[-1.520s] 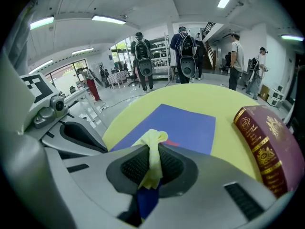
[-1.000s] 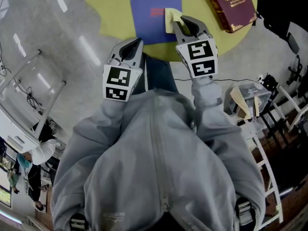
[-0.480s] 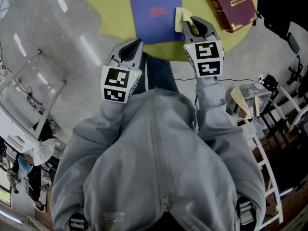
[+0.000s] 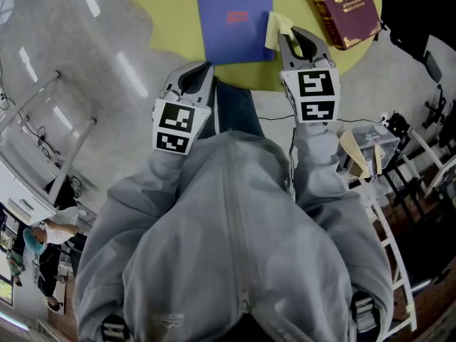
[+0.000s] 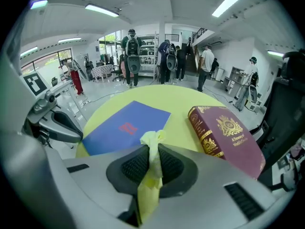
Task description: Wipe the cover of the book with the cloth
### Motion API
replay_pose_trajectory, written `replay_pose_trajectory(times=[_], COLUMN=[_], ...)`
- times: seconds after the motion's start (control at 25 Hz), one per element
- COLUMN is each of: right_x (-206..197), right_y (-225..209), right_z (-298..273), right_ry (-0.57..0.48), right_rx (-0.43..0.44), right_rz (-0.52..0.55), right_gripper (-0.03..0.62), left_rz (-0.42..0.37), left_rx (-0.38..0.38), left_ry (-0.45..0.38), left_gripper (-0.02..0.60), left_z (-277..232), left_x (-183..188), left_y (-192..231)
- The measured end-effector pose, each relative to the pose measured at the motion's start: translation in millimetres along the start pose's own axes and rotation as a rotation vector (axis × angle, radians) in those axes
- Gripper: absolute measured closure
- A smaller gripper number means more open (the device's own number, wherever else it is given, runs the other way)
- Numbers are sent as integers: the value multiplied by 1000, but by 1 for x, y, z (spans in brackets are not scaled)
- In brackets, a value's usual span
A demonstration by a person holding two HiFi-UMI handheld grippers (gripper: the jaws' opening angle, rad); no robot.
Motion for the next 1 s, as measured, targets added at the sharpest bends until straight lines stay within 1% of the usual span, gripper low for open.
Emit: replay_pose_trajectory(times=[0.12, 0.2, 0.44, 0.6, 0.68, 0.84, 1.0], right_x=[14, 23, 44, 43, 41, 33, 26], right_y=[10, 21, 65, 86, 93, 99, 103], right_z=[15, 24, 32, 14, 5, -13, -25], right_ry=[-53, -88, -156, -146, -134, -113, -93], right_rx=[16, 47, 222, 340, 377, 411, 423], right_rz=[18, 28, 35, 25, 13, -5, -9], right_gripper=[539, 539, 539, 539, 539, 539, 539], left_rz=[5, 4, 6, 3, 2, 5, 8], left_rx=[-5, -5, -6, -7, -8, -7, -6], left_ry=[12, 15, 12, 14, 16, 15, 14], left_gripper=[563, 563, 563, 563, 563, 563, 563], left_z=[-2, -3, -1, -3, -3, -2, -2], left_x=[-3, -4, -5, -4, -3, -3, -3], left_y=[1, 2, 2, 2, 2, 3, 3])
Point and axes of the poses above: the fingertips, and each gripper's own axes: z backward along the fingers, y to its left, x out of its top, the point moved 7 cm from there along z, backward along the fingers, and after that the axes turned 9 degrees about y, right-handed, at the moved point
